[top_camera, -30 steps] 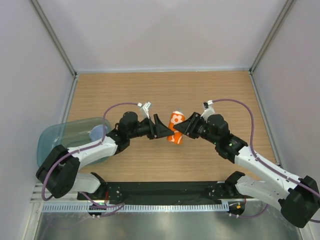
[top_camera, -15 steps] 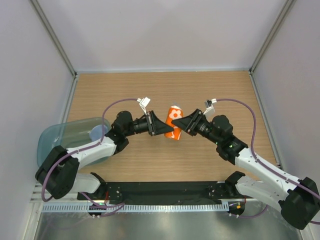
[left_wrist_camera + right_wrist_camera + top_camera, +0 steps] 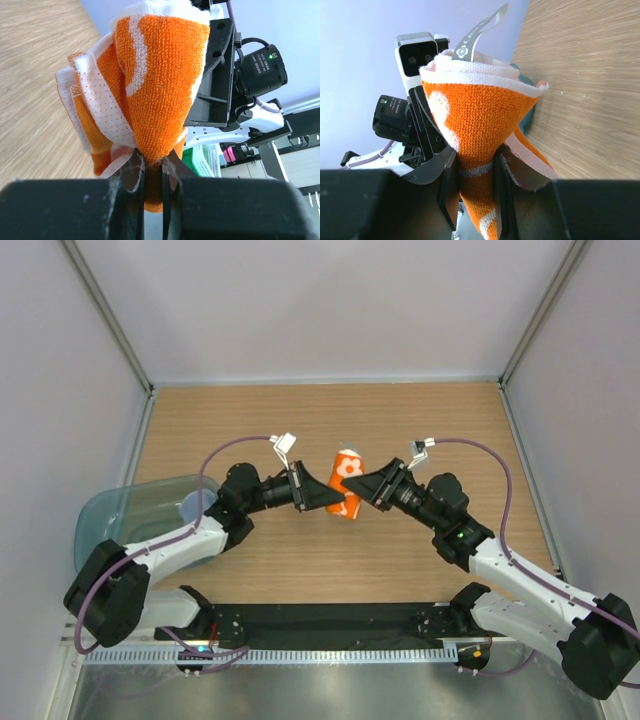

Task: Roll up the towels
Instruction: Place the rolled towel into the container

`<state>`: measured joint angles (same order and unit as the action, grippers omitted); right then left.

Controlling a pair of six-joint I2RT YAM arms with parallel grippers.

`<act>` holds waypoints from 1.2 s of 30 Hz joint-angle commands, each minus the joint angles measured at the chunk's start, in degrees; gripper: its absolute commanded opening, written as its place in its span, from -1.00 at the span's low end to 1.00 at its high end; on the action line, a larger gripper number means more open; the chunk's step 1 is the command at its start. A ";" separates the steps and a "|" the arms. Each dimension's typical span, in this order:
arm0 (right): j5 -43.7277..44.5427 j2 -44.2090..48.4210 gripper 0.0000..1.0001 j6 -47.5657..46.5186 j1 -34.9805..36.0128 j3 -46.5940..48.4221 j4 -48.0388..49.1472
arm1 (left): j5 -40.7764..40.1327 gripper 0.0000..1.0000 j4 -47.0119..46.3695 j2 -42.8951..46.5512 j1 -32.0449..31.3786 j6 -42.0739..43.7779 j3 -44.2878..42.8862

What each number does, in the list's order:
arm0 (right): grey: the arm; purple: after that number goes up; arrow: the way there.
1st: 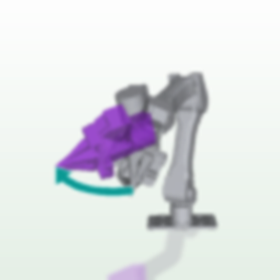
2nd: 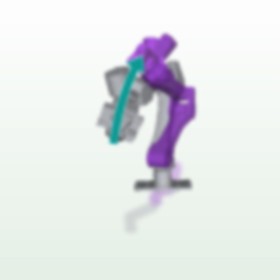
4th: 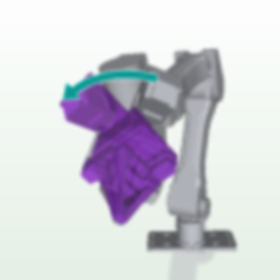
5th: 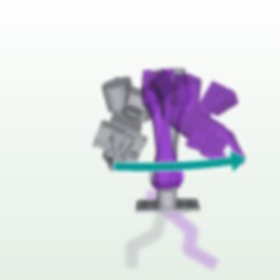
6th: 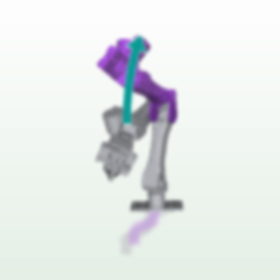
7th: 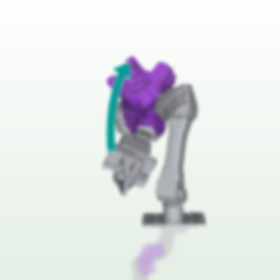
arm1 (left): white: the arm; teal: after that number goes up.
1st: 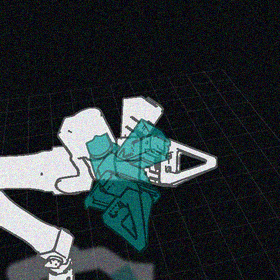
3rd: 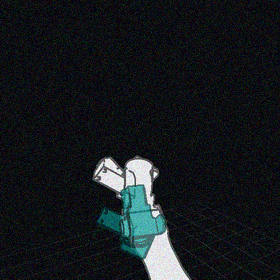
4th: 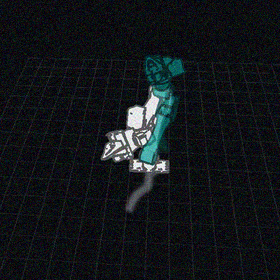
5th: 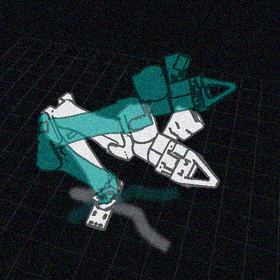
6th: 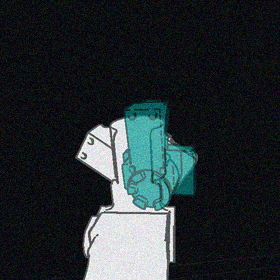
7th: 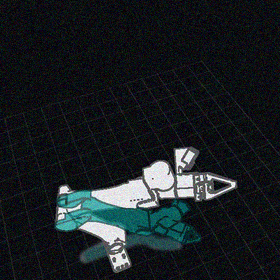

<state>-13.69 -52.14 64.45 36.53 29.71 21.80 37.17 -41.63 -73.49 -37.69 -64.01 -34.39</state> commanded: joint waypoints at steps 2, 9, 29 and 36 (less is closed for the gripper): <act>-3.01 1.51 -0.19 -0.01 1.17 4.38 5.81 | 0.54 -0.99 5.67 3.17 -1.07 2.57 -0.06; -1.43 0.55 0.70 -3.27 1.17 7.02 -1.23 | -1.30 -0.99 15.32 12.30 1.92 4.23 -3.13; 13.43 2.22 0.87 -17.77 1.00 16.25 -33.40 | -23.23 -0.99 84.05 33.85 31.18 31.20 -24.22; 12.03 1.87 0.87 -17.95 1.08 16.25 -34.11 | -58.85 -1.00 99.71 31.40 31.89 35.35 -30.73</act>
<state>-1.61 -50.52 47.94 37.41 43.97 -11.68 -2.61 46.92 -40.51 -6.50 -33.34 -62.65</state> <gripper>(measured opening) 0.933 0.078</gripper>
